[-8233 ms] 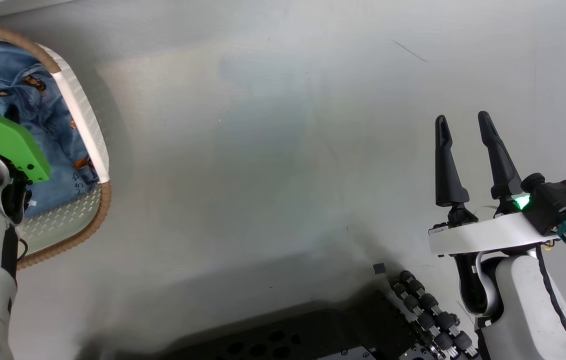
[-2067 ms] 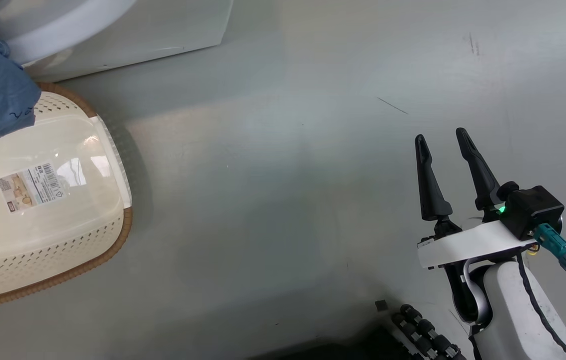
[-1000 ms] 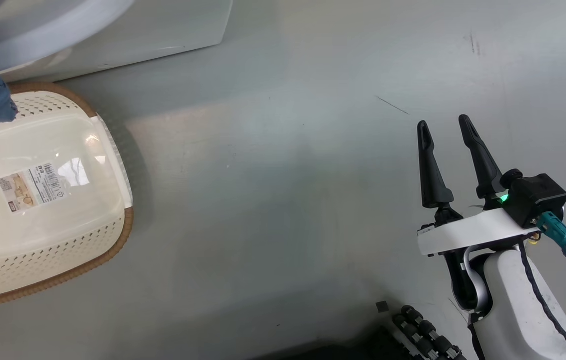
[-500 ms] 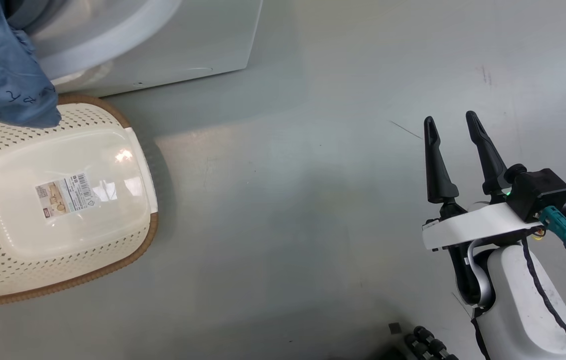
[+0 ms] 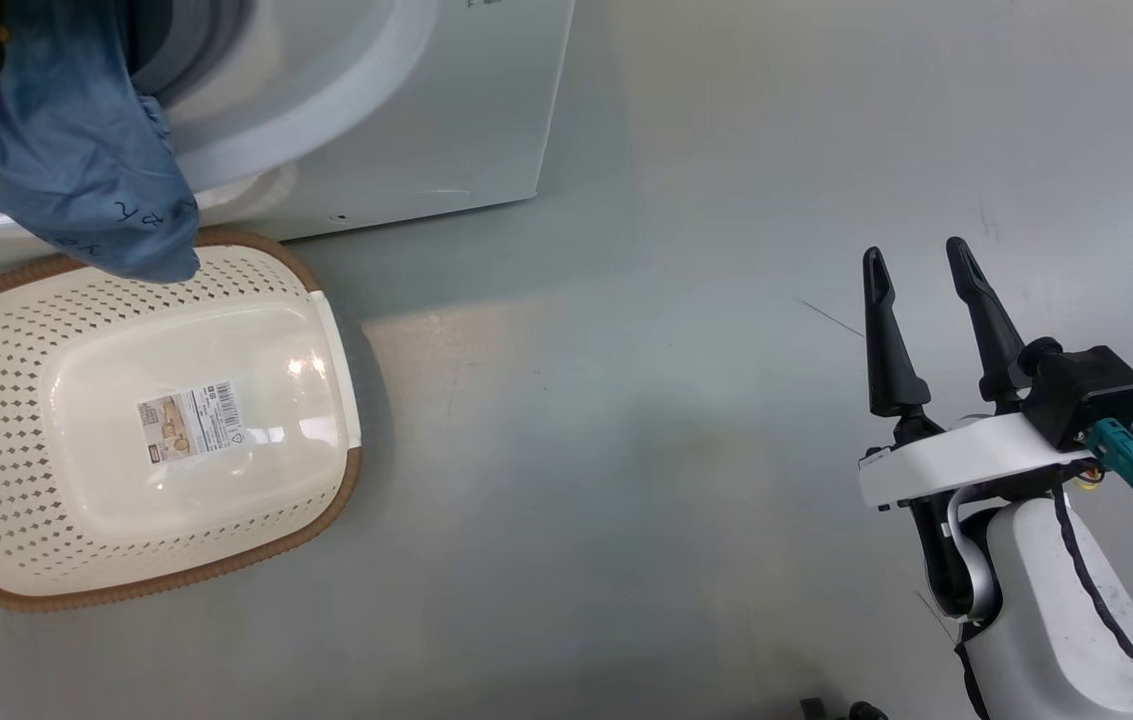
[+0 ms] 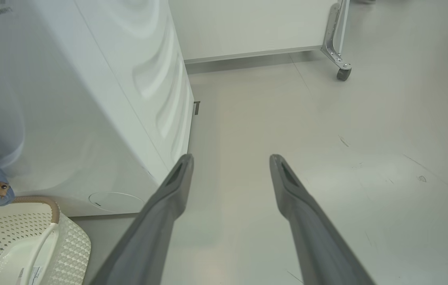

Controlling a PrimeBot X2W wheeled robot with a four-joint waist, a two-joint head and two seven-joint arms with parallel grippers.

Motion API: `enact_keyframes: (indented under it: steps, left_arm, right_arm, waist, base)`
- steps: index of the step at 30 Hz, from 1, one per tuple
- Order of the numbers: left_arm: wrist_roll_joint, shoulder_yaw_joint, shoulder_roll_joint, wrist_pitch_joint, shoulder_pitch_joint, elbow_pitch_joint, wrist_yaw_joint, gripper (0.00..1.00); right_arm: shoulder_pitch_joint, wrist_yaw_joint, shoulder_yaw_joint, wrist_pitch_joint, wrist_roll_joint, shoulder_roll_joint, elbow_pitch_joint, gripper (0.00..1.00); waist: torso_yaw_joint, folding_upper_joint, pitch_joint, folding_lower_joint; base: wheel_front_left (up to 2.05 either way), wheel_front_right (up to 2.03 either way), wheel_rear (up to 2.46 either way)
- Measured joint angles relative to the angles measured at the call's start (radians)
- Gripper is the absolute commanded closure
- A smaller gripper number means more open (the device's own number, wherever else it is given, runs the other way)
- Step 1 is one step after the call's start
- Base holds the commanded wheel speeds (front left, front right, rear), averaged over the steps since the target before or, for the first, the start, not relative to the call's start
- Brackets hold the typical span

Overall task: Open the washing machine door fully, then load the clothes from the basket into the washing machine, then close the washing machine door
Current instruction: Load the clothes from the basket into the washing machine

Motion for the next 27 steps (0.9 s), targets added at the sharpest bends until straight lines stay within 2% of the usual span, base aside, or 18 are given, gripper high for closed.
enact_keyframes:
  steps: [13,21,27]
  left_arm:
    - [-0.004,0.041,-0.020,-0.004,0.201,-0.181,0.000,0.00]
    - [-0.004,0.080,-0.072,-0.004,0.368,-0.284,0.000,0.00]
    - [-0.001,0.098,-0.089,-0.004,0.495,-0.341,0.000,0.00]
  right_arm:
    - [0.021,0.007,-0.006,0.000,-0.003,-0.001,0.005,0.00]
    - [0.036,0.010,-0.017,0.000,-0.004,-0.001,0.003,0.00]
    - [0.036,0.010,-0.016,0.000,-0.008,-0.001,0.002,0.00]
  waist:
    - [0.028,0.0000,-0.056,0.0000]
    - [0.035,0.0000,-0.069,0.0000]
    - [0.036,0.0000,-0.077,0.0000]
  base:
    - [0.00,0.00,0.00]
    - [0.00,0.00,0.00]
    - [0.00,0.00,0.00]
